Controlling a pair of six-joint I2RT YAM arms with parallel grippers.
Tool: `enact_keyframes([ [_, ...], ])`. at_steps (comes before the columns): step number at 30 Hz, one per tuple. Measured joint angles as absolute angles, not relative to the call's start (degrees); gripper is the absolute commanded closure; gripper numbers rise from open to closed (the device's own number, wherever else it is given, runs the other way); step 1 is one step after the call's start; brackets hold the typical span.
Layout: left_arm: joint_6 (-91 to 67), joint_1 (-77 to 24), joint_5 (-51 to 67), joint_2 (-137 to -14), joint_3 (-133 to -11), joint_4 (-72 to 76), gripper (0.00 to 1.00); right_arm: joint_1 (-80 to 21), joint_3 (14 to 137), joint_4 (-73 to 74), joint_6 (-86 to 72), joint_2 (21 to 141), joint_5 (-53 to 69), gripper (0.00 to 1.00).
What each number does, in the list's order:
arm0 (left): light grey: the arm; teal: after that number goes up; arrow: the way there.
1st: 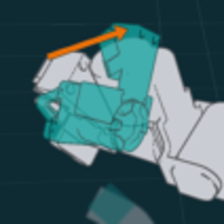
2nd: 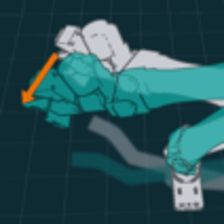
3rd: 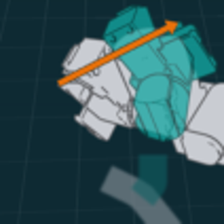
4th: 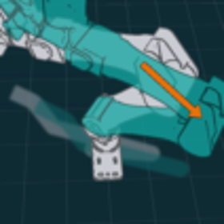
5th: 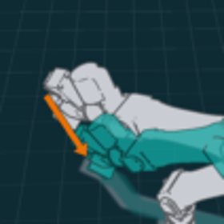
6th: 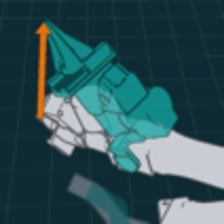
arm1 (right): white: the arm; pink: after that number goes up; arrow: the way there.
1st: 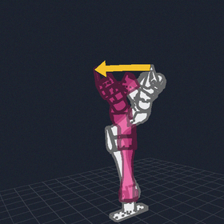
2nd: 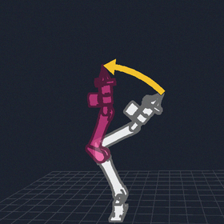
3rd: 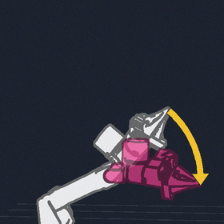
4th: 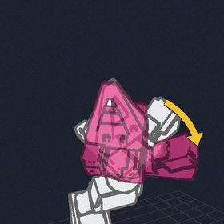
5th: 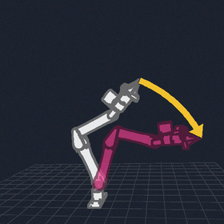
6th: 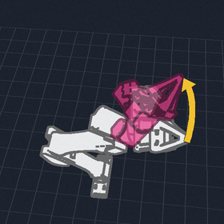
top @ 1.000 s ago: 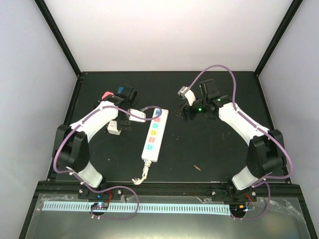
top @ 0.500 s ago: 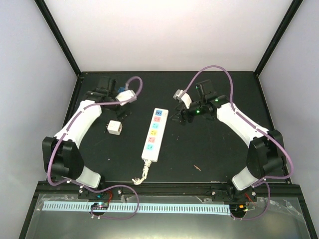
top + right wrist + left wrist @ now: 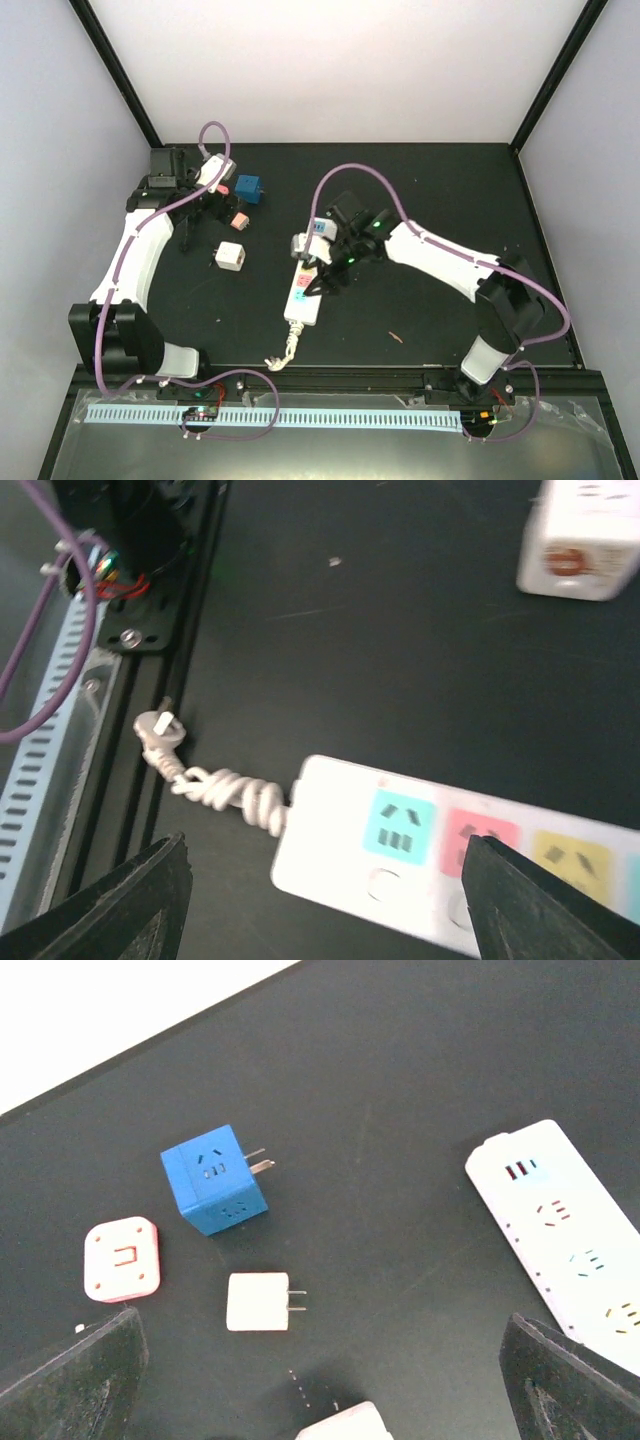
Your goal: Pull the plug off the socket
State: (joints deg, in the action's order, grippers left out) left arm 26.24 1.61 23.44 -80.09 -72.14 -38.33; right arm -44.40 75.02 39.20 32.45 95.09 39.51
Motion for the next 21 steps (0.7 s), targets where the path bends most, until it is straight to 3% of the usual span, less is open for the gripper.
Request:
enact_keyframes([
  [12, 23.9, 3.0, 25.1, -79.1, -71.9, -36.4, 0.01, -59.5, 81.3, 41.4, 35.5, 105.8, 34.4, 0.28],
  [21, 23.8, 3.6, 25.8, -76.9, -70.2, -35.8, 0.01, -63.8, 86.0, 41.3, 35.2, 113.8, 29.3, 0.35],
])
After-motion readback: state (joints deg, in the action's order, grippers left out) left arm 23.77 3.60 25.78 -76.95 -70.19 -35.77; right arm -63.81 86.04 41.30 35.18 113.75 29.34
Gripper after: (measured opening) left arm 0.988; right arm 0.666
